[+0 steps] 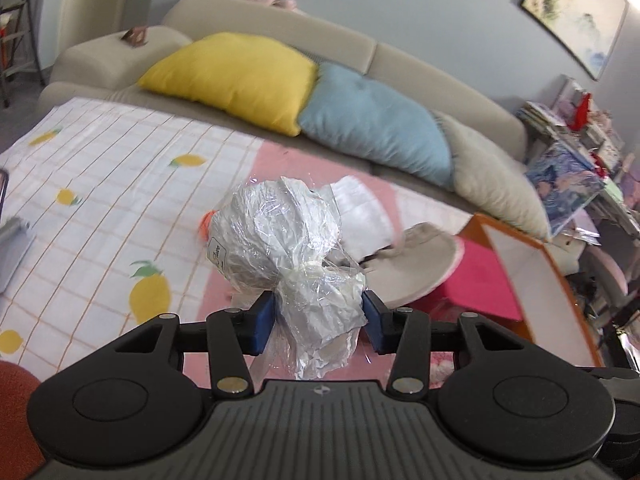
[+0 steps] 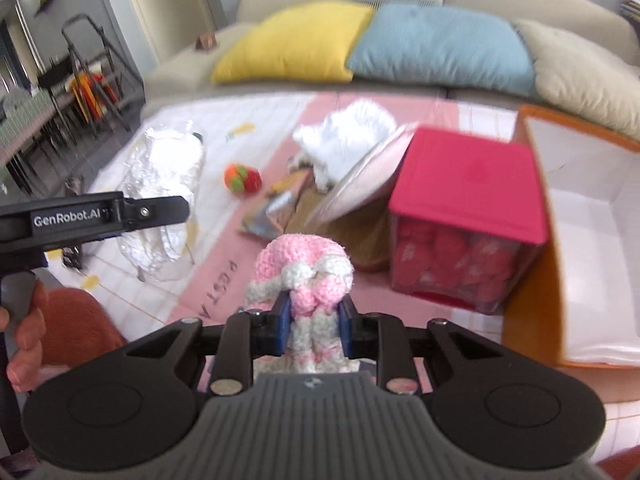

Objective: Organize soft objects
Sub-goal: 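Carry the white bundle and knitted hat with both grippers into the orange box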

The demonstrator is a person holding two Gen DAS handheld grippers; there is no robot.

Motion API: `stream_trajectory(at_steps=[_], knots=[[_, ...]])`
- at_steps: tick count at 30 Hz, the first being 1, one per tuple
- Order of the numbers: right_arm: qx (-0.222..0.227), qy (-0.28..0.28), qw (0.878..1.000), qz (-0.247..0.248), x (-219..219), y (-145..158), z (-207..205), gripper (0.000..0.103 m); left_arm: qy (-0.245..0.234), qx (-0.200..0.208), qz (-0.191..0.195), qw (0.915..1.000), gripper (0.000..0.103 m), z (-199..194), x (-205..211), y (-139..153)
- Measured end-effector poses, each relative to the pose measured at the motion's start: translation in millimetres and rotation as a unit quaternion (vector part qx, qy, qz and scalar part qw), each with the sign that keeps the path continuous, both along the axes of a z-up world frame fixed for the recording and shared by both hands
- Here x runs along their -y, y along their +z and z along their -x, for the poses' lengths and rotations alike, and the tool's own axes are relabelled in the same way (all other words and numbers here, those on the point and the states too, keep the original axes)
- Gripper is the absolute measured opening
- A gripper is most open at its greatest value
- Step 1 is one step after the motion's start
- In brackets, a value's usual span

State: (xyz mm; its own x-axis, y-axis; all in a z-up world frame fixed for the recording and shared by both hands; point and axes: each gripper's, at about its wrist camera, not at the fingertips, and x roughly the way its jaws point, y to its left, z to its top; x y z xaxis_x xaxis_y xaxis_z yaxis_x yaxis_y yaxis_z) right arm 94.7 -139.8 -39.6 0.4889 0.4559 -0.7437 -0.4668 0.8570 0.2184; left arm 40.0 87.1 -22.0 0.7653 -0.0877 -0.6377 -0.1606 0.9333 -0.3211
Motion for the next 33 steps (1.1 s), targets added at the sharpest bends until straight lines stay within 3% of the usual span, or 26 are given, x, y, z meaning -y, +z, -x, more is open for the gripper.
stream_trajectory(at_steps=[7,13,20,24,33], knots=[[0.056,-0.051,0.996,-0.045,65,45,22,0.023,-0.085,0.042,-0.02,0.9953,0.053,-7,54,41],[0.081,-0.144,0.984,-0.06,129,64,23,0.023,-0.179,0.05,-0.04,0.9817,0.053,-30,114,58],[0.08,-0.23,0.969,-0.03,198,62,-8,0.023,-0.294,0.026,-0.069,0.9528,0.053,-69,194,56],[0.067,-0.254,0.965,-0.002,218,51,-29,0.023,-0.343,-0.018,-0.084,0.9356,0.053,-97,233,37],[0.015,-0.242,0.967,0.075,229,0,-75,0.023,-0.395,-0.085,-0.156,0.9014,0.053,-127,286,-8]])
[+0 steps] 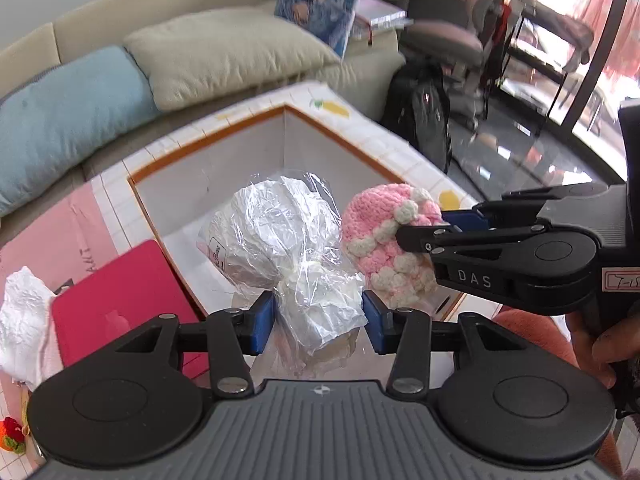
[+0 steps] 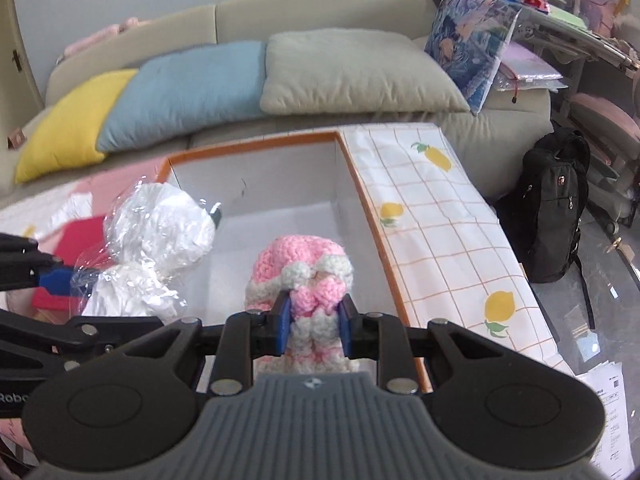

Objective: Organize soft objects
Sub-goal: 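Carry the white bundle and knitted hat with both grippers into the orange box, then open both grippers to release the bundle and hat inside the box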

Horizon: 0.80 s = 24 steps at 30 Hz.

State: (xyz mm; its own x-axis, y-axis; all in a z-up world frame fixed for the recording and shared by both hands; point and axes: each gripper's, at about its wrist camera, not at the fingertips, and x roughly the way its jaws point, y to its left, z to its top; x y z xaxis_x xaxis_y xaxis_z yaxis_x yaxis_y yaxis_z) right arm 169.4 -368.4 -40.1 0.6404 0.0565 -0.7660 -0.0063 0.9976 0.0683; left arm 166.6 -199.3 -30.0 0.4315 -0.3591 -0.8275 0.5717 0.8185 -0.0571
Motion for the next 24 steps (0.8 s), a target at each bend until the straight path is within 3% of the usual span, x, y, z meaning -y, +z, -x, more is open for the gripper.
stream_trajectory(at_steps=[11,16,21,24], knots=[[-0.059,0.028,0.997,0.045,-10,-41,-26,0.024,-0.017,-0.039,-0.086,0.9954,0.054,-17,16,-36],[-0.066,0.035,0.995,0.062,-11,-47,-25,0.026,-0.018,-0.048,-0.095,0.9942,0.055,-22,21,-44],[-0.068,0.038,0.995,0.064,-13,-44,-24,0.029,-0.015,-0.046,-0.083,0.9953,0.064,-23,19,-40],[-0.064,0.037,0.995,0.073,-13,-40,-25,0.037,-0.026,-0.033,-0.084,0.9956,0.068,-21,19,-34]])
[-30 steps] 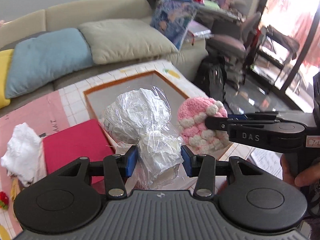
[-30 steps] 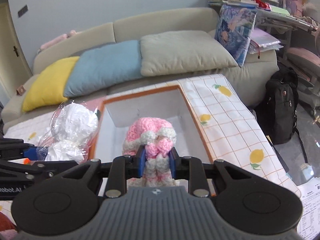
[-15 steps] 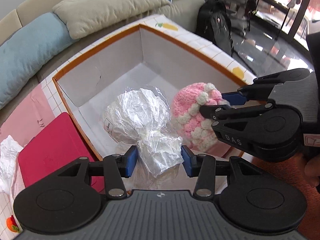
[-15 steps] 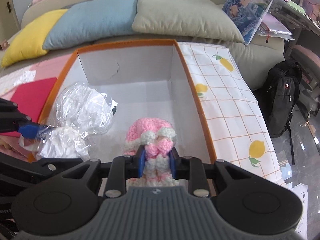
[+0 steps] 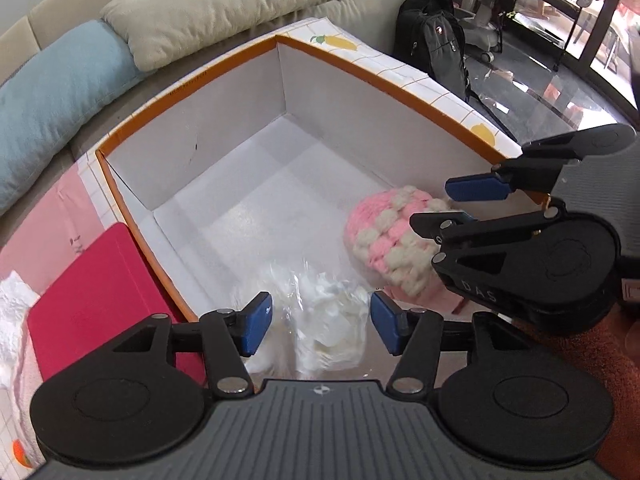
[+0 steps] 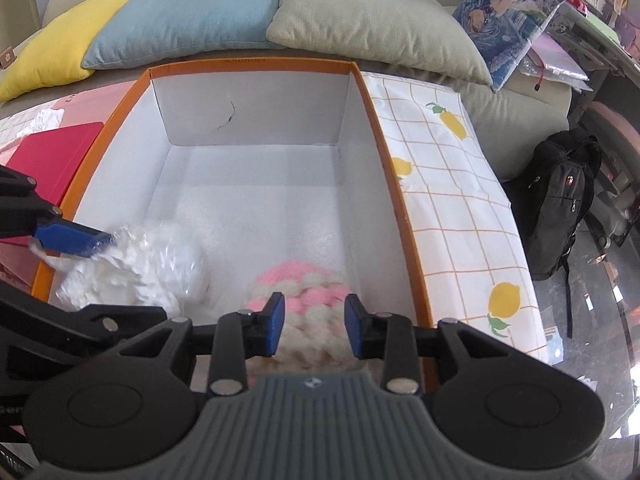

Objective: Organize soft objects
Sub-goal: 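Open both grippers to release the bundle and hat inside the box, then withdraw both grippers from the box back toward the pile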

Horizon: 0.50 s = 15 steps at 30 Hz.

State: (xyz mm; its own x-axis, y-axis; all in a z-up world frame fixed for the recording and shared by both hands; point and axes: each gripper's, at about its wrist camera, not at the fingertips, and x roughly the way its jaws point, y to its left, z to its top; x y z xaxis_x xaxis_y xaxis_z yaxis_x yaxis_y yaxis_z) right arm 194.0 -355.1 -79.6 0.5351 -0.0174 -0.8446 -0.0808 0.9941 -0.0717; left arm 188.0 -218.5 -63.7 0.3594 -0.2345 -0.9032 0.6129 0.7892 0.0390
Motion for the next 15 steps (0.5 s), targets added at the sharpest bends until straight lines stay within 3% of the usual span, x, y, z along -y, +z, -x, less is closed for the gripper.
stream_trajectory(at_steps=[1,5,8,15], knots=[[0.001,-0.002,1.0,0.0,0,2,0,0.043,-0.003,0.004,0.002,1.0,0.068,2,-1,3],[0.014,-0.004,1.0,0.014,-1,16,2,0.047,-0.007,0.025,0.018,0.9995,0.075,7,-5,16],[0.03,-0.008,0.999,0.029,-2,28,6,0.06,-0.004,0.039,0.035,0.9986,0.08,13,-12,27],[0.066,-0.036,0.997,0.016,1,57,24,0.072,0.024,0.062,0.091,0.9937,0.081,30,-38,53]])
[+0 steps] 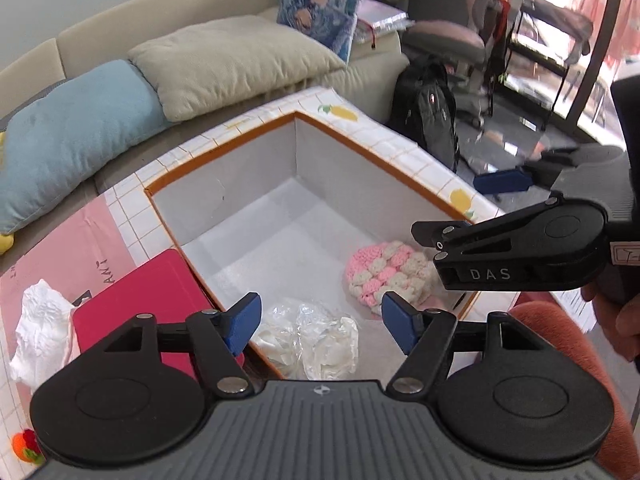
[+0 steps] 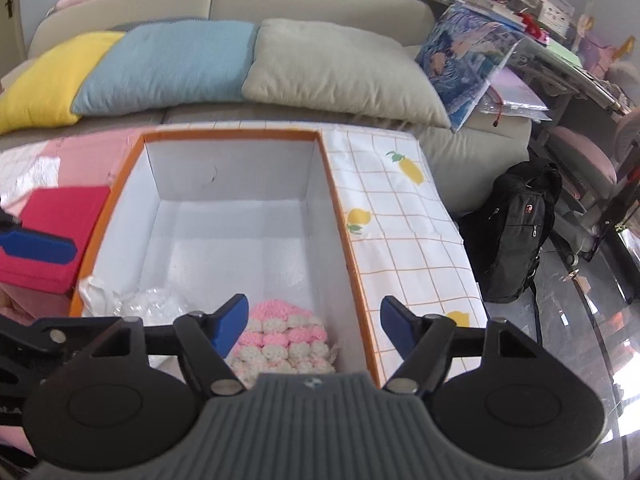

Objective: Organize soft objects
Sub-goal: 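Withdraw both grippers from the box back toward the pile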

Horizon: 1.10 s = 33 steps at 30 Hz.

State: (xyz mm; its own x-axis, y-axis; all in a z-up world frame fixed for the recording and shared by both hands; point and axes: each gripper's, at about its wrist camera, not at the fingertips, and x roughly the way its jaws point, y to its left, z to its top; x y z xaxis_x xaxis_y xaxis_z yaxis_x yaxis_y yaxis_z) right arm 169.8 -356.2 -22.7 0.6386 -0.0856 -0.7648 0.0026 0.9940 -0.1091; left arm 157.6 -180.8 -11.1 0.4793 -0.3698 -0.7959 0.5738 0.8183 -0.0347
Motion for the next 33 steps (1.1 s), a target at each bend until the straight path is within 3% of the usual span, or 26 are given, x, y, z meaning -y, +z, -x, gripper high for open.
stream_trajectory(at_steps=[6,12,19,27,33], knots=[[0.045,-0.02,0.998,-0.036,-8,19,28,0.073,0.021,0.039,0.053,0.9976,0.081,26,-32,16],[0.079,-0.043,0.99,-0.109,-21,24,60,0.076,0.068,0.07,0.083,0.9917,0.081,51,-76,25],[0.057,-0.046,0.981,-0.18,-61,6,79,0.08,0.166,0.066,0.093,0.9795,0.081,71,-132,16],[0.006,0.035,0.987,-0.157,-122,-8,91,0.081,0.241,0.02,0.092,0.966,0.081,96,-184,-8],[-0.012,0.081,0.989,-0.125,-153,-11,96,0.084,0.293,0.007,0.114,0.9492,0.081,106,-218,-17]])
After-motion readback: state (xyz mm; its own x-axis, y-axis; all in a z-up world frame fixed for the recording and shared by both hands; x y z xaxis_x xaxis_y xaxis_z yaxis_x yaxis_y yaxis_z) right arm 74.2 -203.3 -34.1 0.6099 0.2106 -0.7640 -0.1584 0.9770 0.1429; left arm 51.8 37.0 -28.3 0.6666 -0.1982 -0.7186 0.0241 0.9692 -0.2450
